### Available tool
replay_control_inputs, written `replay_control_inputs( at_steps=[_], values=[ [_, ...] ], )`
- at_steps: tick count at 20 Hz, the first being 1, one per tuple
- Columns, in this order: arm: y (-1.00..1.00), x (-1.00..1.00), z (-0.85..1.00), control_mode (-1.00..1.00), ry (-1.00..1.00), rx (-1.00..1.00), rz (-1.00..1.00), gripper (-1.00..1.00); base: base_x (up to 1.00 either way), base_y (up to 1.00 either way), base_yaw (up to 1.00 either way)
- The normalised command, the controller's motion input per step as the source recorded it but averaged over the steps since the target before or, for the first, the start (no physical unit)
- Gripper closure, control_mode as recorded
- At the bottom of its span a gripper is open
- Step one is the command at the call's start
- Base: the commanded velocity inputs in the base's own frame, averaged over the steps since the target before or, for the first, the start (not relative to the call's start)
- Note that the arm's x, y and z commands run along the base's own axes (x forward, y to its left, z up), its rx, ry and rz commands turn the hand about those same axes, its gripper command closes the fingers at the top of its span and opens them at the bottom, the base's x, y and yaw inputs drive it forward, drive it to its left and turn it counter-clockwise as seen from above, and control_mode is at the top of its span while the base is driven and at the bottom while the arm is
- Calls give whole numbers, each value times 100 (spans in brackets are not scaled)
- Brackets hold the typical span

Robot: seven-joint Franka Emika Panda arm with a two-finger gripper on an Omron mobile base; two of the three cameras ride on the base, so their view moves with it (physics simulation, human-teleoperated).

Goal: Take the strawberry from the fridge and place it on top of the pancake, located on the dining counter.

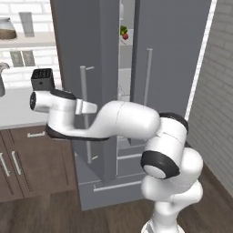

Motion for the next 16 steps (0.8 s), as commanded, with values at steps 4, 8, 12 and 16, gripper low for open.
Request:
replay_control_inputs(
  at_steps=[4, 8, 12, 16],
  values=[
    [30, -25, -2, -100, -22, -2, 0, -100, 0, 0, 0],
    [5, -58, 1, -100, 0, -2, 0, -100, 0, 0, 0],
    [-3, -100, 0, -100, -4, 1, 4, -100, 0, 0, 0],
    [-59, -100, 0, -100, -2, 8, 16, -100, 0, 0, 0]
  ],
)
